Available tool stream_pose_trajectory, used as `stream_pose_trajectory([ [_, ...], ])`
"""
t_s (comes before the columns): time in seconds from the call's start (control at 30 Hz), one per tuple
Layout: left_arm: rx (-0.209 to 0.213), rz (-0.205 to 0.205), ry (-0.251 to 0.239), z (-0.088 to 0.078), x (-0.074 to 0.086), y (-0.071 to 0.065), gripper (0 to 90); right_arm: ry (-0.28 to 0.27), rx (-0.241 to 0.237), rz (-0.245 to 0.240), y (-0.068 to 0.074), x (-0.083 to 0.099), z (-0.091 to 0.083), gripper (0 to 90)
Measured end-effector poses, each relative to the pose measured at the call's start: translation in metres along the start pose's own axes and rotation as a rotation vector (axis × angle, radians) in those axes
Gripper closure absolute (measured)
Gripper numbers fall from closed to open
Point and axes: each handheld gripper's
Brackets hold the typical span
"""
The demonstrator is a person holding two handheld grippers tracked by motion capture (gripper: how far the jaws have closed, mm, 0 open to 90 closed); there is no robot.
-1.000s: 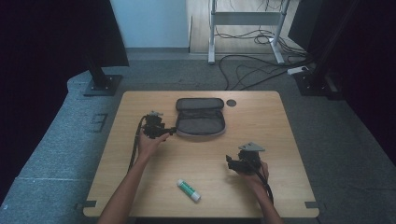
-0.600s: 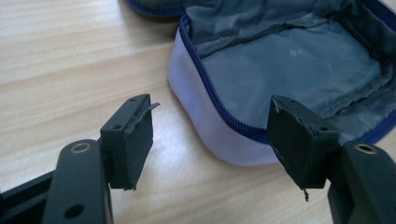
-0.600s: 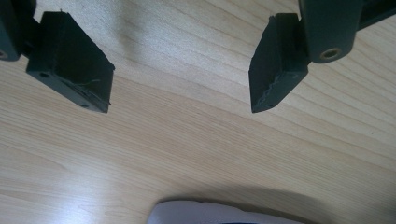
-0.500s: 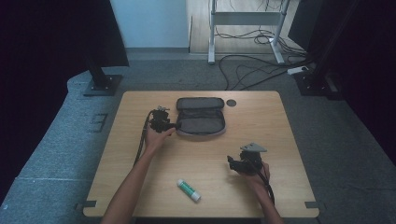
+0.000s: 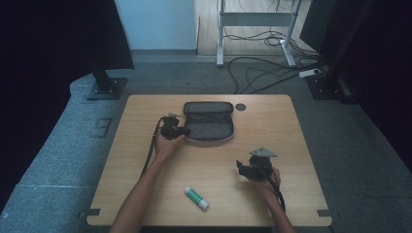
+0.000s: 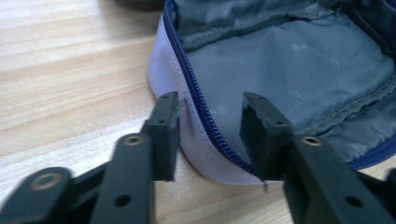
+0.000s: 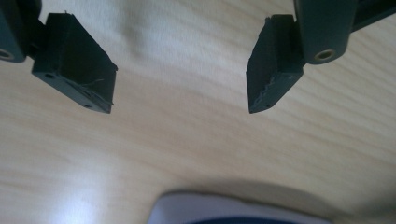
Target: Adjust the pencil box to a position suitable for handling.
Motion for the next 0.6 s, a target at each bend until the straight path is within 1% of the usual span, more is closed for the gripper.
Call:
stream_pose_trajectory([
  [0.07,-0.012,0.005,0.002,0.001,0.000,-0.002,62.5,-0.017,0.001,0.000,0.000,-0.007,0.000,26.9],
  [0.13,-0.015,0.000,0.002,0.001,0.000,-0.002,63.2,-0.023,-0.003,0.001,-0.001,-0.018,0.003,28.0],
  [0.2,-0.018,-0.004,0.003,0.001,0.000,-0.001,64.4,-0.028,-0.014,0.014,-0.004,-0.029,0.008,29.4],
  [0.23,-0.018,-0.004,0.003,0.001,0.000,-0.001,65.0,-0.028,-0.016,0.022,-0.005,-0.033,0.010,29.6],
  [0.3,-0.008,-0.022,-0.005,0.001,0.000,0.001,65.2,-0.032,-0.019,0.039,-0.008,-0.042,0.016,30.4],
  [0.37,-0.005,-0.025,-0.006,0.001,0.000,0.001,65.0,-0.033,-0.016,0.052,-0.010,-0.051,0.023,31.1],
  [0.47,-0.001,-0.028,-0.006,0.000,0.000,0.003,66.1,-0.030,-0.017,0.054,-0.011,-0.059,0.029,31.4],
  [0.53,0.004,-0.034,-0.006,0.000,0.000,0.004,66.7,-0.042,-0.013,0.054,-0.011,-0.063,0.033,32.8],
  [0.6,0.003,-0.036,-0.004,0.000,0.000,0.004,67.3,-0.033,-0.014,0.050,-0.010,-0.069,0.036,33.2],
])
Point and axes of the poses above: each handheld gripper's, and its own axes: z roughly forward along the jaws, x roughly out of its underside, y roughly to its left, and after that the axes turned 15 degrees about x, right-handed
